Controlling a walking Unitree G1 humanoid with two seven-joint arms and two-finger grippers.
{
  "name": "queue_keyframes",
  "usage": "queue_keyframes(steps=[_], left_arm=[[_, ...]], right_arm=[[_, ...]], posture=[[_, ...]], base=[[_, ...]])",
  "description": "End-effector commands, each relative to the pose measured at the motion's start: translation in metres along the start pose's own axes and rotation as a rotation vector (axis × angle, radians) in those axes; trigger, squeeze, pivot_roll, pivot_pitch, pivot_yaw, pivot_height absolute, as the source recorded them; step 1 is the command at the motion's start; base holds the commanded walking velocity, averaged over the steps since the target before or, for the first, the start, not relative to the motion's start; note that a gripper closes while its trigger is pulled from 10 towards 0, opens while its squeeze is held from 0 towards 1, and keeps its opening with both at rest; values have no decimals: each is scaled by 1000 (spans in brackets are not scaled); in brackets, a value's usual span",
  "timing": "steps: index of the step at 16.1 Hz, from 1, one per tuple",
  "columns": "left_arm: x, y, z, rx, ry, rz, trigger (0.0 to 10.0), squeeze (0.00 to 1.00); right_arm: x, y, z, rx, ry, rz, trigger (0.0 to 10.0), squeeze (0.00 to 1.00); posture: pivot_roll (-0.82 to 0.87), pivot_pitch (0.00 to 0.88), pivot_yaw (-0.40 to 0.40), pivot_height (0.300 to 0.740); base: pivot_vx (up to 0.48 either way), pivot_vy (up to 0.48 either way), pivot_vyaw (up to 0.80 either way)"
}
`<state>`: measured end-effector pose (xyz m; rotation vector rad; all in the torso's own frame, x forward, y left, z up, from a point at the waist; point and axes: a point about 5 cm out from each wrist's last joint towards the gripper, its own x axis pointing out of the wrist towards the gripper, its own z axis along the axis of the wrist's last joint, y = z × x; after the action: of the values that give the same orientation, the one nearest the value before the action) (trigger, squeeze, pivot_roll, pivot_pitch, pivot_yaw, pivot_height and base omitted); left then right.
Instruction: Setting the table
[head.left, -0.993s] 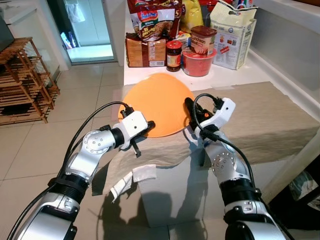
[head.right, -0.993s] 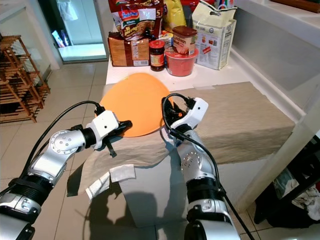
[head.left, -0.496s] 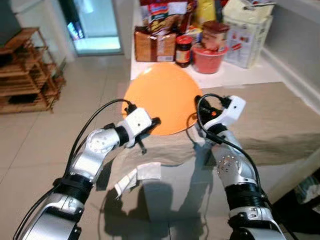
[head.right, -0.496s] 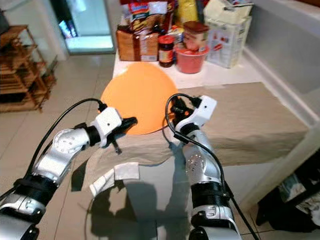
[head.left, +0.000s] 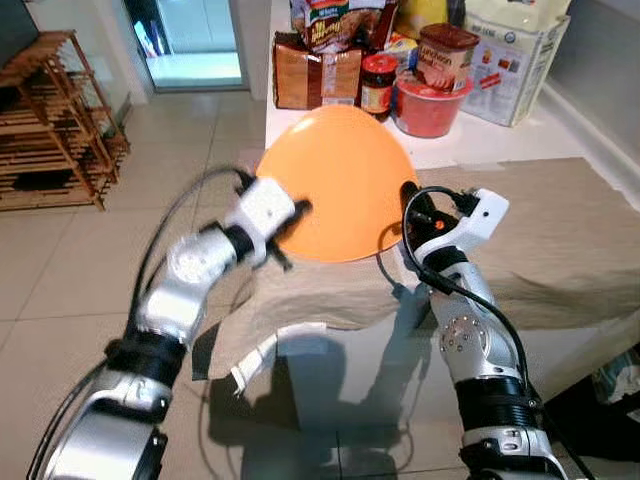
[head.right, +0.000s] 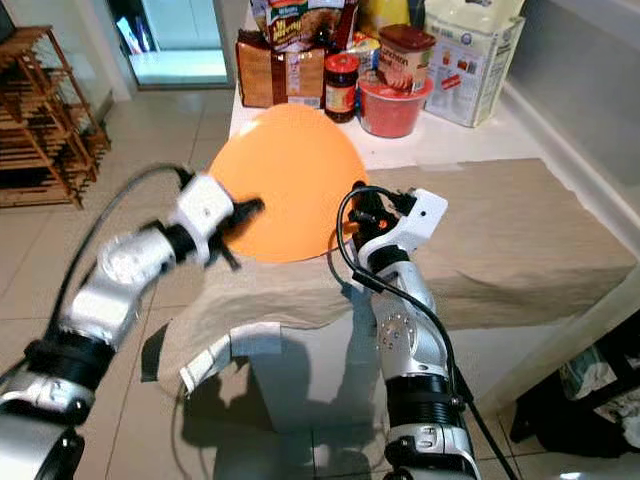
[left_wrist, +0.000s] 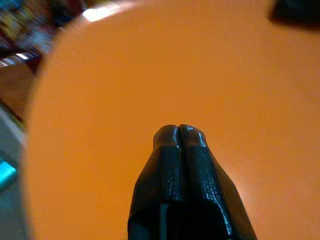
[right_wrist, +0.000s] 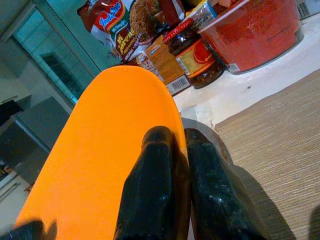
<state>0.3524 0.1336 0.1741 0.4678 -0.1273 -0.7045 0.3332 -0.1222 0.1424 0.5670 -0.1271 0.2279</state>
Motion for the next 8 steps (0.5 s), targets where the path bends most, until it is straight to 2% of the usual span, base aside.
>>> queue_keyframes(steps=[1,4,8], left_arm=[[-2,12,12,9,-35,52,10000,0],[-10,13,0,-46,-6,120,10000,0],[-23,-4,-23,-142,51,168,10000,0]], right_arm=[[-13,-19,-13,-114,78,-76,0,0],[-12,-3,7,-349,-49,4,0,0],[-13,3,27,-483,-174,12,0,0]], posture=[[80,23,31,740],[80,13,31,740],[78,0,24,740]], base=[[0,0,0],[0,0,0],[0,0,0]])
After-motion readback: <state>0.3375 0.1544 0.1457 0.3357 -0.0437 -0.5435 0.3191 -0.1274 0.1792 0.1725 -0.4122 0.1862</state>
